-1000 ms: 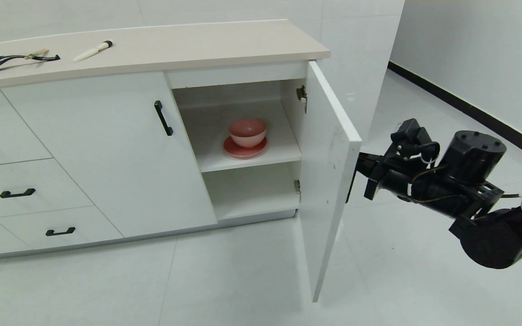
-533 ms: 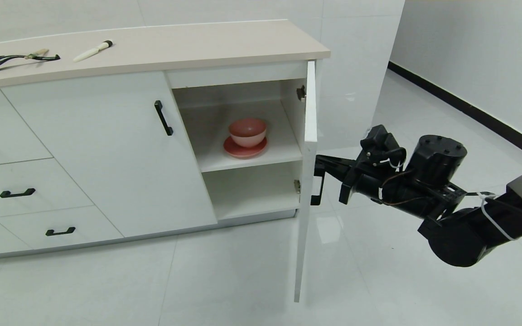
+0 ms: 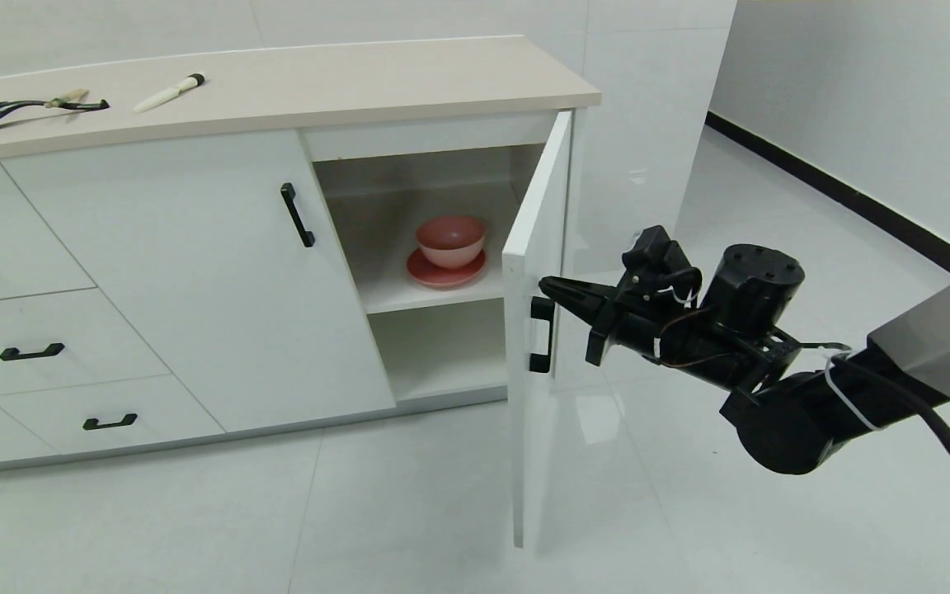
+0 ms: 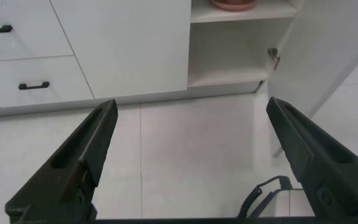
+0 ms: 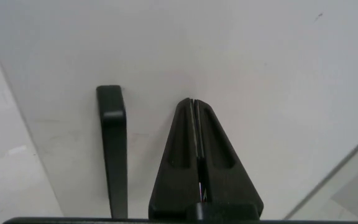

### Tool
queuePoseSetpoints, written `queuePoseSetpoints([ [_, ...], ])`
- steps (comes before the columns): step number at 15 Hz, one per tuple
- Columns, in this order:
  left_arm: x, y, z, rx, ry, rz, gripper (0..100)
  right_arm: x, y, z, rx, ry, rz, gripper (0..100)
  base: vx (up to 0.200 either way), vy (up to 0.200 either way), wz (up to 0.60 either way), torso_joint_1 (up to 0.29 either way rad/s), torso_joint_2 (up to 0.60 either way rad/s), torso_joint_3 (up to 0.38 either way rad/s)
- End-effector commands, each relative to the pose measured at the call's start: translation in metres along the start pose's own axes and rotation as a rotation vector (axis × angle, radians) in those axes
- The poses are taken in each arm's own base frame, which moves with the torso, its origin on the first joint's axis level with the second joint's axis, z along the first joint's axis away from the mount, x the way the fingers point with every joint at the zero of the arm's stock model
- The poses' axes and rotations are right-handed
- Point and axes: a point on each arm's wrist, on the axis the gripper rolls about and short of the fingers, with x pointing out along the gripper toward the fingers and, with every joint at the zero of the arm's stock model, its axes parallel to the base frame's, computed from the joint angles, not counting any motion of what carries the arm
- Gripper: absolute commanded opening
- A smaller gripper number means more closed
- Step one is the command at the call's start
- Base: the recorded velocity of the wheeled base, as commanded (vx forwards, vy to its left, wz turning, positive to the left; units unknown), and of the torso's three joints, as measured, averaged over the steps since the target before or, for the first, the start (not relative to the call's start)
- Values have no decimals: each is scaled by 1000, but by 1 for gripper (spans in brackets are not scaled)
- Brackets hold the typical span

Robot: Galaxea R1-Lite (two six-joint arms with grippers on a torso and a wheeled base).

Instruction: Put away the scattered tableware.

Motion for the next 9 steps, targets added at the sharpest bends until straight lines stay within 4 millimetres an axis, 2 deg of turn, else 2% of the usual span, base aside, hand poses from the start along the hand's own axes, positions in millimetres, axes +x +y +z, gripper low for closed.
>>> queuePoseSetpoints([
  [1, 0, 0, 0, -1, 0, 1, 100, 11, 5, -10, 5, -5, 17, 0, 0, 0, 0, 0, 0, 0],
  [9, 0, 0, 0, -1, 0, 1, 100, 44, 6, -39, -2, -41, 30, 0, 0, 0, 0, 0, 0, 0],
])
